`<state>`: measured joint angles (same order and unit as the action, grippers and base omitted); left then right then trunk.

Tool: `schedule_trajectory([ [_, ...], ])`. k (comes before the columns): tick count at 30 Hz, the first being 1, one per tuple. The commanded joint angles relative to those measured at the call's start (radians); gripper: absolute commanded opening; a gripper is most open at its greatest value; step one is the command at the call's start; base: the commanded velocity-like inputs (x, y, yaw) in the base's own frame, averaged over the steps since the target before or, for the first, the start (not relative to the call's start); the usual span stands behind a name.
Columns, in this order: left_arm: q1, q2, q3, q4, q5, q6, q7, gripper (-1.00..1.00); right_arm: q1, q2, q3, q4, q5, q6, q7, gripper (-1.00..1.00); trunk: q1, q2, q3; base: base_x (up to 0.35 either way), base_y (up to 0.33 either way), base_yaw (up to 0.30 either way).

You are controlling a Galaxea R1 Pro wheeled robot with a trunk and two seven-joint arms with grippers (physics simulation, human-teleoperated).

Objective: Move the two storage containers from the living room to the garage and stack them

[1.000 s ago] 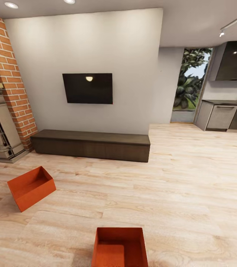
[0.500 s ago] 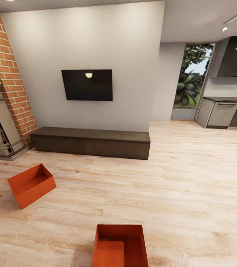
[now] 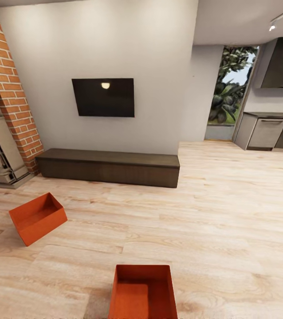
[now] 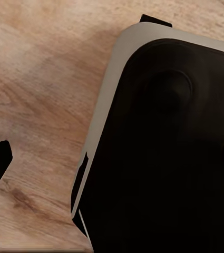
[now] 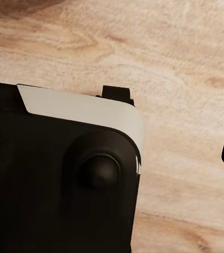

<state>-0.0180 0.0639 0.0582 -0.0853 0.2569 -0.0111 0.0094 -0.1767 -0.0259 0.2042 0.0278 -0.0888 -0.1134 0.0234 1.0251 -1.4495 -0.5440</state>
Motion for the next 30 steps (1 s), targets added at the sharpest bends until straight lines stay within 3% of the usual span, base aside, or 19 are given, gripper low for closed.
schedule_trajectory([
  [1,0.0,-0.001,0.006,0.001,0.002,-0.001,0.0,1.0,-0.001,0.0,0.008,0.003,-0.01,-0.006,0.003,1.0,0.0,0.0,-0.003,0.0,0.0,0.0],
  [30,0.0,0.0,0.006,0.001,0.001,-0.001,0.0,1.0,-0.001,0.004,0.007,0.004,-0.014,0.0,-0.001,1.0,0.0,0.0,-0.049,0.0,0.0,0.0],
])
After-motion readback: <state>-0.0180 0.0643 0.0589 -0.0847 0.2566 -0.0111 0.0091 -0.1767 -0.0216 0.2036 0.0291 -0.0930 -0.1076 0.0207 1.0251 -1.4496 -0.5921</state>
